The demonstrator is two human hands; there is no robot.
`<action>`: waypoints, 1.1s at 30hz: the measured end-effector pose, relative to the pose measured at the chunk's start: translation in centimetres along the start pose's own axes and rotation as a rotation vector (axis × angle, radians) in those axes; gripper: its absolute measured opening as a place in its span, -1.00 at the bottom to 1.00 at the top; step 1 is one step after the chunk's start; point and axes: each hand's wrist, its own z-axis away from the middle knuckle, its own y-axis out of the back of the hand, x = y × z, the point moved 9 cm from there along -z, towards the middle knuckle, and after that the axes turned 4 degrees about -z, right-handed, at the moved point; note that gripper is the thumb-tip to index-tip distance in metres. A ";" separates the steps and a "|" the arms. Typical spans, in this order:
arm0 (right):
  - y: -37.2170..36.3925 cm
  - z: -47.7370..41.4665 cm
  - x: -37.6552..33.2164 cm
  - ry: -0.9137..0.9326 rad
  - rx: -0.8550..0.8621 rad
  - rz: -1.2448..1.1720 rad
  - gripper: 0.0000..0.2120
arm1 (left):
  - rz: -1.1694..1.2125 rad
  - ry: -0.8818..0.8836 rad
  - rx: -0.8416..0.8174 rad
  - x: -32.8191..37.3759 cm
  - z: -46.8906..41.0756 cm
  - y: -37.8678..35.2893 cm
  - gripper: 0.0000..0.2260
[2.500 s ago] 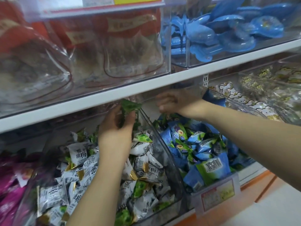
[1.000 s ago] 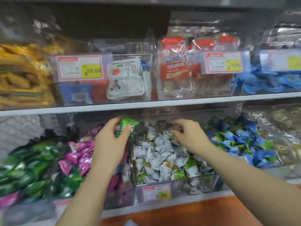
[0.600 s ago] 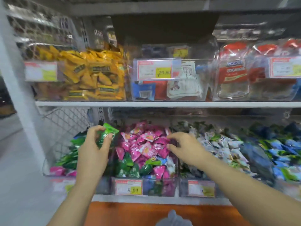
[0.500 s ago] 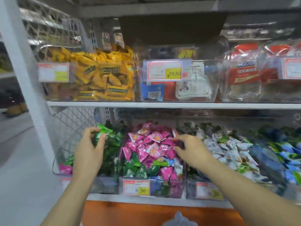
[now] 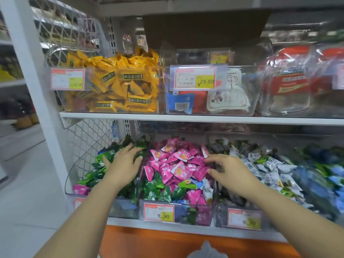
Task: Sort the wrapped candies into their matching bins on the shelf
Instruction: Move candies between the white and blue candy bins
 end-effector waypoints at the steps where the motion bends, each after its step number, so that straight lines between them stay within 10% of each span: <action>1: 0.4 0.2 0.1 0.010 0.005 -0.007 -0.68 | 0.032 -0.011 0.056 0.8 0.4 0.8 -0.66; 10: 7.7 5.3 5.5 -0.065 0.102 -0.022 -0.73 | 0.322 -0.362 0.214 16.8 3.2 2.2 -0.77; 22: 17.4 15.6 22.6 -0.364 0.579 -0.211 -0.84 | 0.339 -0.744 -0.041 38.1 6.5 -6.8 -0.79; 33: 22.2 21.1 32.5 -0.537 0.606 0.060 -0.72 | 0.300 -0.819 -0.273 48.5 4.1 -11.7 -0.86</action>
